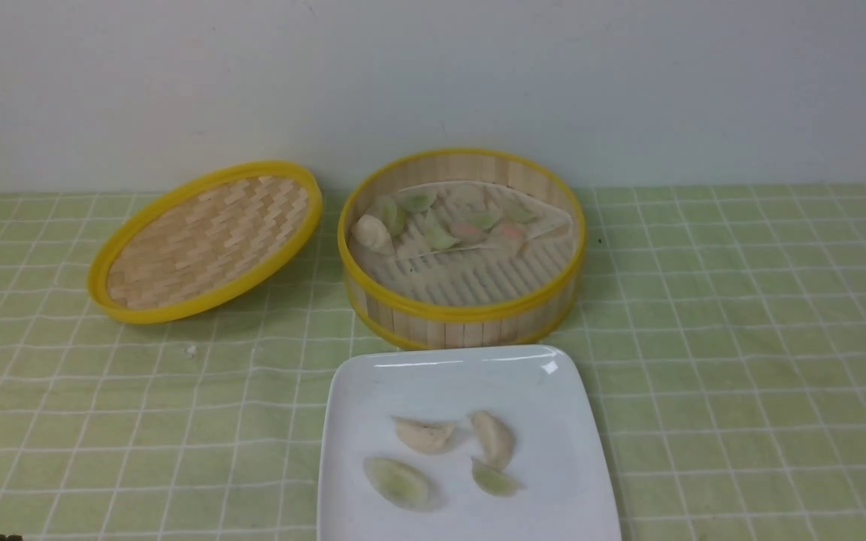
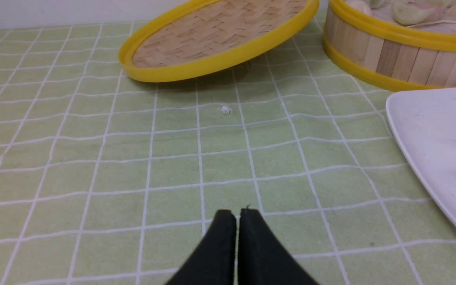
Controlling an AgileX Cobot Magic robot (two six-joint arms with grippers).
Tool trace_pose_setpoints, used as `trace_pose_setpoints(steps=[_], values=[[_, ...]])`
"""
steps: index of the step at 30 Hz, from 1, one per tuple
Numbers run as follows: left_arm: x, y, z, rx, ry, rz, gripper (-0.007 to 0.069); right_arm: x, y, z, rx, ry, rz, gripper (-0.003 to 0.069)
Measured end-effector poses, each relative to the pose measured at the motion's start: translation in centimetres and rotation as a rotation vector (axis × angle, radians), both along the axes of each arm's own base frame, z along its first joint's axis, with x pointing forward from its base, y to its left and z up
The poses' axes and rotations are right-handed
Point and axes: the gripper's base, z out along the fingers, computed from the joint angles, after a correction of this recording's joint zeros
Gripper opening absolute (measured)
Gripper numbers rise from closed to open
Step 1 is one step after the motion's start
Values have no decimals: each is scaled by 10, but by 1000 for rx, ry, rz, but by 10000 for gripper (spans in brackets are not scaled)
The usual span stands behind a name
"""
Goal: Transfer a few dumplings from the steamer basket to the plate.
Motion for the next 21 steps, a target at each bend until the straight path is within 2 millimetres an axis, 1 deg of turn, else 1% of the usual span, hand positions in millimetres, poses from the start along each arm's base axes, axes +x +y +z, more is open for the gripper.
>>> trace_pose_setpoints(steps=[7, 11, 14, 16, 19, 21], values=[[0, 0, 0, 0, 0, 0, -6, -5, 8, 1, -64, -58, 90, -15], [0, 0, 0, 0, 0, 0, -6, -6, 9, 1, -67, -76, 99, -15], [0, 0, 0, 0, 0, 0, -6, -3, 11, -2, -74, -79, 97, -15], [0, 0, 0, 0, 0, 0, -6, 1, 14, -9, -93, -68, 57, -15], [0, 0, 0, 0, 0, 0, -6, 9, 19, -25, -128, -30, -44, -15], [0, 0, 0, 0, 0, 0, -6, 17, 22, -43, -160, 25, -147, -15]])
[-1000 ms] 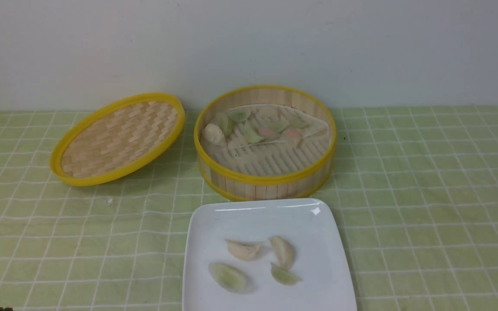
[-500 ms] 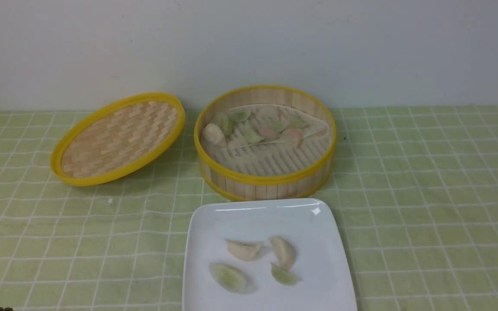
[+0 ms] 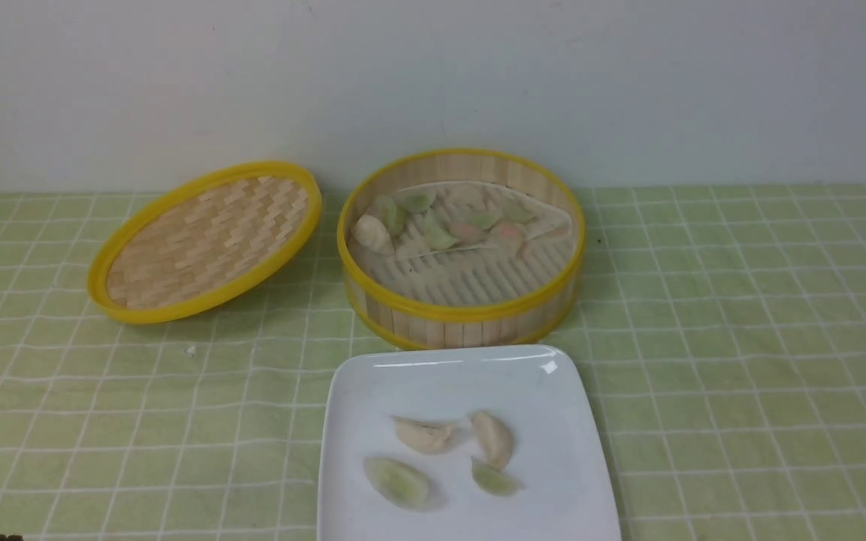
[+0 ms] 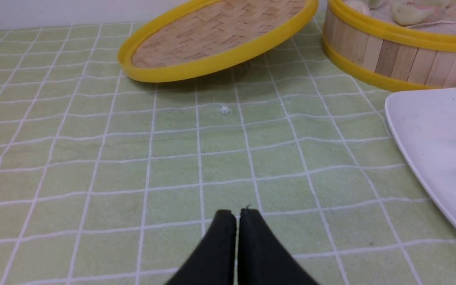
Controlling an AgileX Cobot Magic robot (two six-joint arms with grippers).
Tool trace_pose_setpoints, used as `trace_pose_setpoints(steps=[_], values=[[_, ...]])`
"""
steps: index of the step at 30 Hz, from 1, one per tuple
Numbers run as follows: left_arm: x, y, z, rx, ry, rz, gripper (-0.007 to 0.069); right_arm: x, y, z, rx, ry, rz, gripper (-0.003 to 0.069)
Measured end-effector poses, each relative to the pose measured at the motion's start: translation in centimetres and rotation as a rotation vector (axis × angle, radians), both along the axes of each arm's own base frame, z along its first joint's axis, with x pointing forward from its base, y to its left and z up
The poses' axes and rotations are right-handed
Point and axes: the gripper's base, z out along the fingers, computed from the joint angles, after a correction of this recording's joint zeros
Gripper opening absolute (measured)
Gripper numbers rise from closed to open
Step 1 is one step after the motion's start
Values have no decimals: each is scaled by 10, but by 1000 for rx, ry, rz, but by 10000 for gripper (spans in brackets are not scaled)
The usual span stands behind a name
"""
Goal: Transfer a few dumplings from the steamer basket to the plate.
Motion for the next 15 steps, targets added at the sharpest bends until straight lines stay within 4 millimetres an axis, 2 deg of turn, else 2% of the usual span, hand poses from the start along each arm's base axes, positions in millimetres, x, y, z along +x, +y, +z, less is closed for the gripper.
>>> trace_pose_setpoints(steps=[6, 11, 15], values=[[0, 0, 0, 0, 0, 0, -6, 24, -2, -66, -76, 198, -298, -15], [0, 0, 0, 0, 0, 0, -6, 33, -7, -121, -100, 348, -420, -15], [0, 0, 0, 0, 1, 0, -6, 35, -8, -120, -88, 287, -434, -15]])
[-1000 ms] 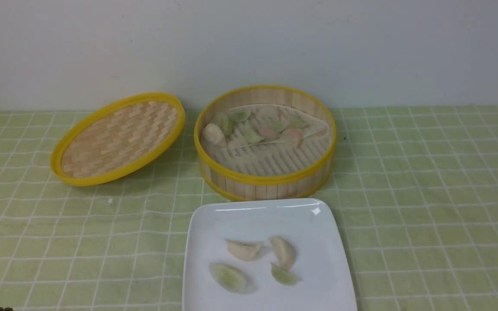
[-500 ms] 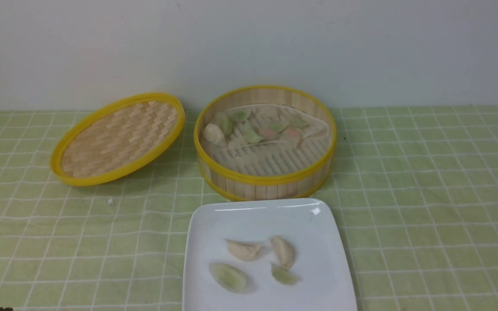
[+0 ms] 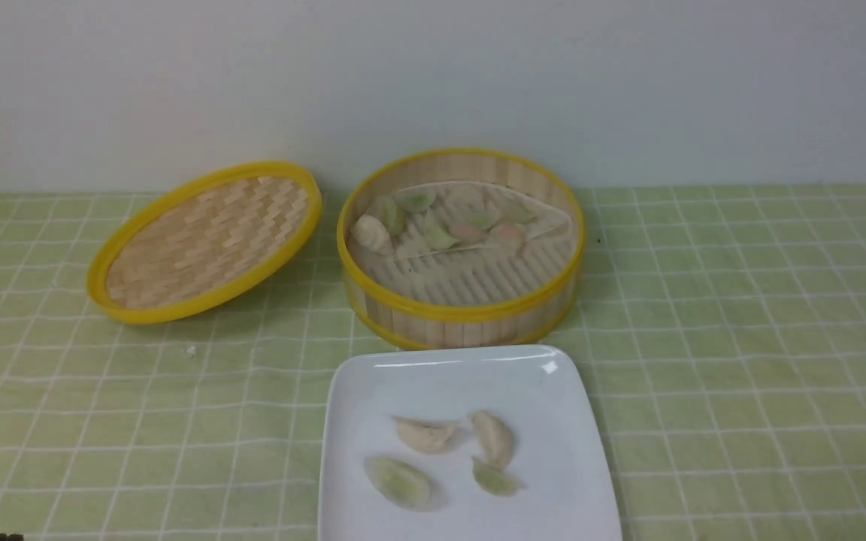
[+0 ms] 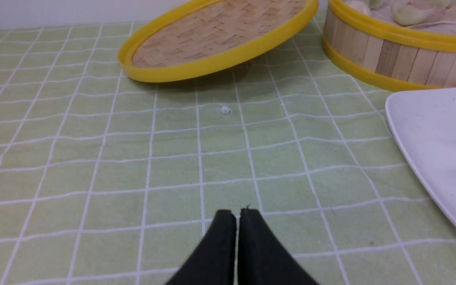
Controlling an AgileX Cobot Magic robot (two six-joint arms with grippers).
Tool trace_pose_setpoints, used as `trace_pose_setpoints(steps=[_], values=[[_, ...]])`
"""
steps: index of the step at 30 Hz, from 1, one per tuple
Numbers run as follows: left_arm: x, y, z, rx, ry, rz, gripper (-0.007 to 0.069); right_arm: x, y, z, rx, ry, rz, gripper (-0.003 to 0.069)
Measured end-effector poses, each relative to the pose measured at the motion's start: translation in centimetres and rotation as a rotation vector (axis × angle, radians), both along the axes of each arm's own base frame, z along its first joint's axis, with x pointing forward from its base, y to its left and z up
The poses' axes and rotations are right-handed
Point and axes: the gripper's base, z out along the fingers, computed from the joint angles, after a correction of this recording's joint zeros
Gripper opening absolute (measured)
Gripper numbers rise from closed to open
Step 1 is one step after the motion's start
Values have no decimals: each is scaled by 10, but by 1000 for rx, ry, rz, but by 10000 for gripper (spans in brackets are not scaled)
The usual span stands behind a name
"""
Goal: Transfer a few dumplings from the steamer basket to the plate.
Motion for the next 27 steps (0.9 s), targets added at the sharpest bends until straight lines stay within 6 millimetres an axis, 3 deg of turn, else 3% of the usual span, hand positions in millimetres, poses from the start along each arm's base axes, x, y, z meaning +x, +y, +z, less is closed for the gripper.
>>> trace_pose_setpoints(steps=[27], values=[[0, 0, 0, 0, 0, 0, -6, 0, 0, 0, 0, -7, 1, -15]])
